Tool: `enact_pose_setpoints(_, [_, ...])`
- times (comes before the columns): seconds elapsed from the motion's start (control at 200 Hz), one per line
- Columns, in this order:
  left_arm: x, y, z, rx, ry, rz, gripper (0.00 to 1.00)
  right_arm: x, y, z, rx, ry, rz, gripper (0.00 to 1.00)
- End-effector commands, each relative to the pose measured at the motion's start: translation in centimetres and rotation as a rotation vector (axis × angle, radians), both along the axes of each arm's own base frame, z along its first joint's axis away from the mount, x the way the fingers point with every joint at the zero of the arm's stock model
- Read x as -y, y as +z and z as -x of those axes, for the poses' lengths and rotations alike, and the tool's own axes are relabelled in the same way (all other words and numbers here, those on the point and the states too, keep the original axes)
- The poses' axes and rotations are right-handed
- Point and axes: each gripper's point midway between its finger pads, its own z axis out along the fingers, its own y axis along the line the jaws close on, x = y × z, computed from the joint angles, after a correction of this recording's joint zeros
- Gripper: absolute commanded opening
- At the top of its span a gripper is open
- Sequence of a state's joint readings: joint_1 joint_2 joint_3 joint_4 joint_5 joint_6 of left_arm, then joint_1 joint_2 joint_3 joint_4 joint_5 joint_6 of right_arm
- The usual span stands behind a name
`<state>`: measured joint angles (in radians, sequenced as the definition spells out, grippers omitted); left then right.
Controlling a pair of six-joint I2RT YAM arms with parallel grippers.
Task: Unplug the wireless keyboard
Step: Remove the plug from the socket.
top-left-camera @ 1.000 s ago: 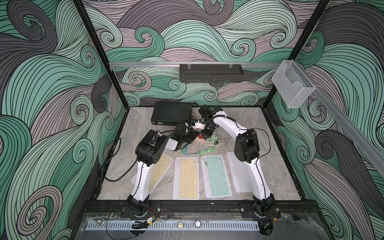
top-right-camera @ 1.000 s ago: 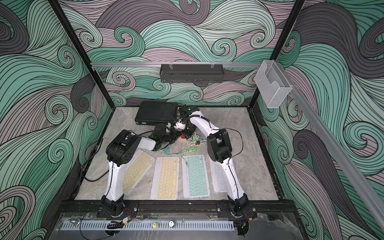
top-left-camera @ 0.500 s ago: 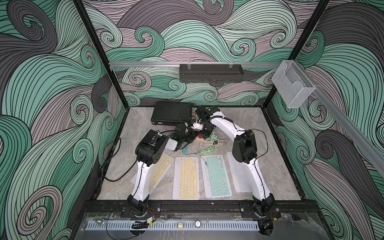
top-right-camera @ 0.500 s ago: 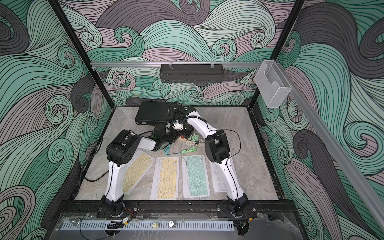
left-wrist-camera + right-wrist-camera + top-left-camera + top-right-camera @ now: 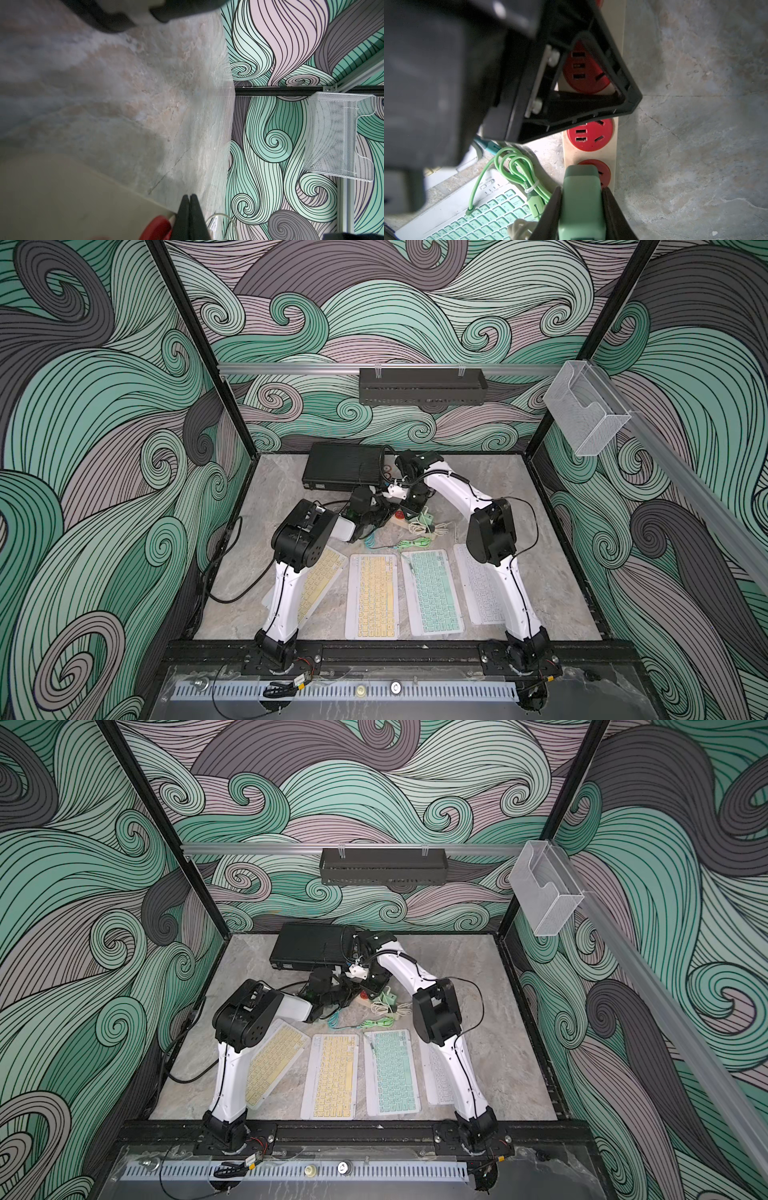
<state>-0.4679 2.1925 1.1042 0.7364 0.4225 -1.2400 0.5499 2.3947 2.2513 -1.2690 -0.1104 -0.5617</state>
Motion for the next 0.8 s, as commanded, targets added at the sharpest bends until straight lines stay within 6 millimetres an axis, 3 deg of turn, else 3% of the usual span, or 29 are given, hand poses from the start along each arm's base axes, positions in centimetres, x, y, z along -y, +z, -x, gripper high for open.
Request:
enact_pose_setpoints(0.0, [-0.4, -6.6, 3.1, -0.175, -0.024, -0.100, 0.00, -1.0, 2.3, -0.2, 0.030, 0.013, -0.048, 0.00])
enact_pose_setpoints(0.2, [-0.4, -6.6, 3.0, -0.175, -0.023, -0.101, 0.00, 0.6, 1.9, -1.4, 0.121, 0.009, 0.097, 0.00])
enact_pose_setpoints(0.375, [-0.4, -6.8, 3.1, -0.182, -0.022, -0.100, 0.00, -0.1, 2.7, -1.1, 0.122, 0.018, 0.056, 0.00])
enact_pose_setpoints(0.6, [-0.5, -7.2, 3.4, -0.210, -0.013, -0.086, 0.00, -1.3, 1.9, 0.7, 0.027, 0.046, -0.026, 0.00])
enact_pose_setpoints(0.796, [1.8, -6.7, 5.2, -0.208, -0.023, 0.001, 0.00, -0.6, 0.5, -0.5, 0.052, -0.004, 0.038, 0.00])
